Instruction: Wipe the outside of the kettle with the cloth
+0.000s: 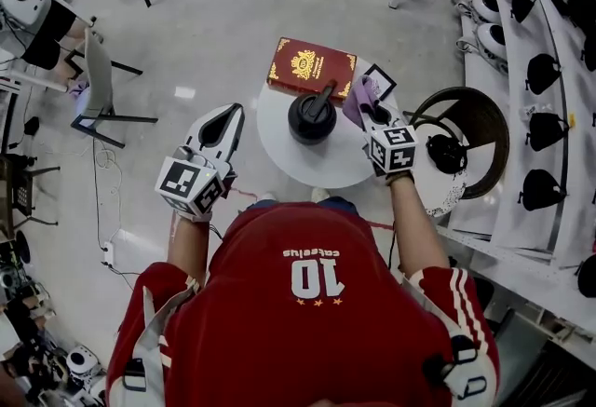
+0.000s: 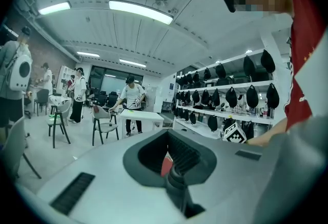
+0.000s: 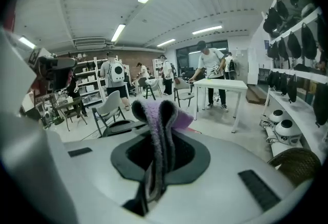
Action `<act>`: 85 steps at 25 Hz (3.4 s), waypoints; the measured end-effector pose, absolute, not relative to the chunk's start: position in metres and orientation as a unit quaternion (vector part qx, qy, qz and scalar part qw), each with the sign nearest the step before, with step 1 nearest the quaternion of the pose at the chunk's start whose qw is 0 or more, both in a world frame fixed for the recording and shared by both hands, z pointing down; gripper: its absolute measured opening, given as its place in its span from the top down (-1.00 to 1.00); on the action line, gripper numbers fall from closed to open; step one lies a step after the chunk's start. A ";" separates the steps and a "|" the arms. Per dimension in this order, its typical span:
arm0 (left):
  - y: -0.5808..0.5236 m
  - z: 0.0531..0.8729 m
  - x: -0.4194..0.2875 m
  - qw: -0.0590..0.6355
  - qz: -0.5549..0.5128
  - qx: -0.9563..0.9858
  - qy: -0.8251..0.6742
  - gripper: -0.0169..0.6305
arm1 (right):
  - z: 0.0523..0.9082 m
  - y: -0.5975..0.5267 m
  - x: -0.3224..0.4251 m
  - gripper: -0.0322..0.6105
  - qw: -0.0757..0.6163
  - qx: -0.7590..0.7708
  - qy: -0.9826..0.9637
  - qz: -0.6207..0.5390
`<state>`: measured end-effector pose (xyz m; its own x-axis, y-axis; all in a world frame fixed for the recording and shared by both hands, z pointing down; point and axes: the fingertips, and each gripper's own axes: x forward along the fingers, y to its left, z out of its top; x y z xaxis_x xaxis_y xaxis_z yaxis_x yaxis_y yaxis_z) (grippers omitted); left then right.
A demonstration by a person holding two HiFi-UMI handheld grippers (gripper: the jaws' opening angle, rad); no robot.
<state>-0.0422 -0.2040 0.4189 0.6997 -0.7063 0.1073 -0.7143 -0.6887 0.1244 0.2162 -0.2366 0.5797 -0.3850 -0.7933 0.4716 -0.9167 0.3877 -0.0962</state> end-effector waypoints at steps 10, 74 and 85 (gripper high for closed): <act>-0.196 0.423 -0.036 0.077 0.037 0.902 -0.423 0.92 | 0.628 -0.242 0.201 0.75 0.241 0.449 -0.843 0.174; -0.190 0.435 -0.062 0.092 0.030 0.923 -0.372 0.92 | 0.665 -0.187 0.164 0.75 0.215 0.529 -0.775 0.272; -0.180 0.441 -0.099 0.095 0.031 0.945 -0.313 0.92 | 0.669 -0.161 0.136 0.75 0.170 0.620 -0.708 0.294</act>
<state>-0.0994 -0.1799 0.4409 0.8024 -0.5848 0.1185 -0.5967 -0.7862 0.1608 0.1365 -0.1610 0.6691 -0.1747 -0.7774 0.6043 -0.9768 0.0597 -0.2056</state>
